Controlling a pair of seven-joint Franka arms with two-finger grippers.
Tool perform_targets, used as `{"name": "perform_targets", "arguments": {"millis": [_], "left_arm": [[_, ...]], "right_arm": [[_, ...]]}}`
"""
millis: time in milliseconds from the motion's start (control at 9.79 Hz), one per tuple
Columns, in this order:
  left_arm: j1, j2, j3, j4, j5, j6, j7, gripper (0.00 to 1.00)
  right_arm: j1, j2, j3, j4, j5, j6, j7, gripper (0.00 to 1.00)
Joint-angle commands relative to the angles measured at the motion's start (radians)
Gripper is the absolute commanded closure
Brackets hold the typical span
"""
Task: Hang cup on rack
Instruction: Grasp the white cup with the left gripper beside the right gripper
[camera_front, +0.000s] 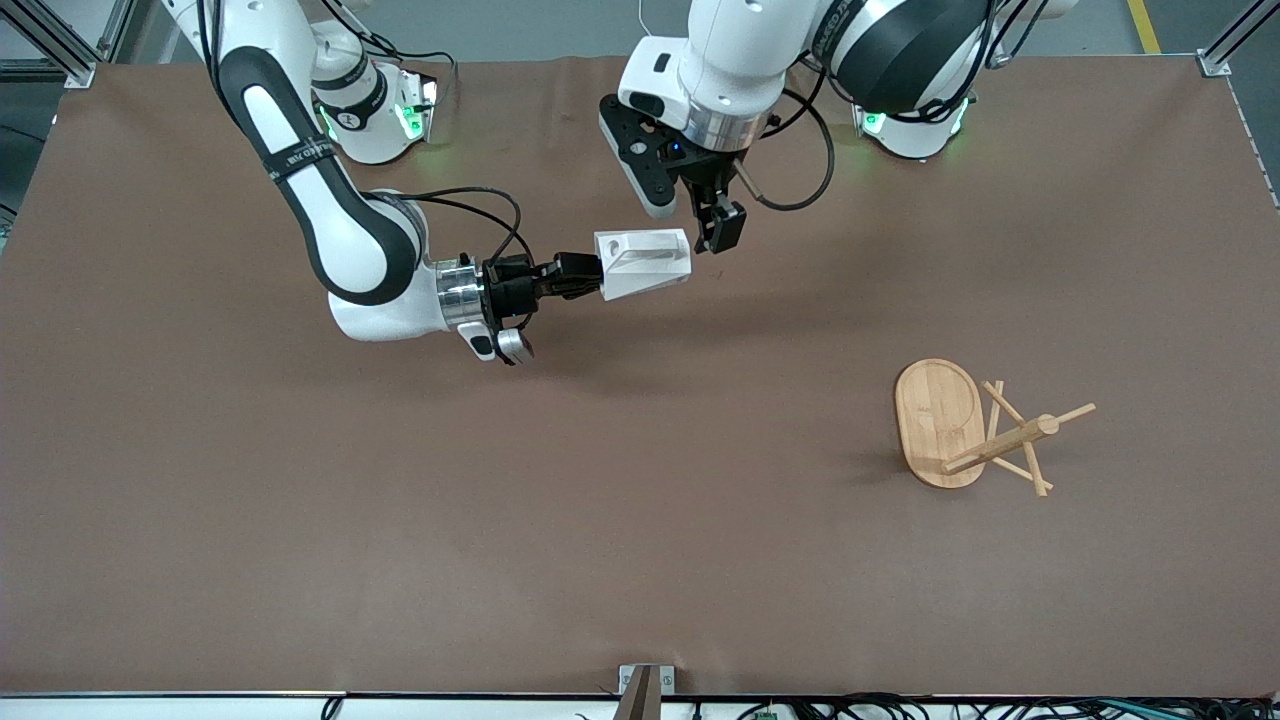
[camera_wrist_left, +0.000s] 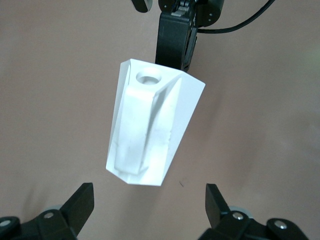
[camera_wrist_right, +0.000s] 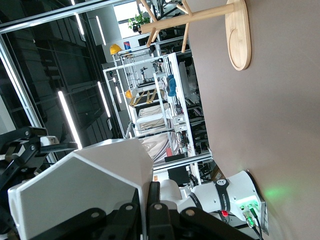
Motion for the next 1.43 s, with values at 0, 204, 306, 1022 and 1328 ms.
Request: {"name": "perform_targets", "arguments": {"millis": [0,204,306,1022,1328], "left_arm": [[-0.005,0.05,-0.006,0.0,0.019,0.026,0.055,0.01],[-0.003,0.066,-0.006,0.0,0.019,0.03,0.106,0.01],[-0.003,0.072,-0.006,0.0,0.02,0.03,0.109,0.01],[-0.02,0.116,-0.006,-0.004,0.029,0.065,0.127,0.03],[-0.022,0.123,-0.006,-0.007,0.031,0.071,0.135,0.07]], "right_arm": [[-0.002,-0.027,0.006,-0.029,0.039,-0.007,-0.021,1.0],[-0.002,-0.027,0.006,-0.029,0.039,-0.007,-0.021,1.0],[-0.002,-0.027,0.006,-0.029,0.039,-0.007,-0.021,0.99],[0.006,-0.03,0.006,-0.029,0.043,-0.005,-0.021,0.99],[0.006,-0.03,0.006,-0.029,0.043,-0.004,-0.023,0.99]]}}
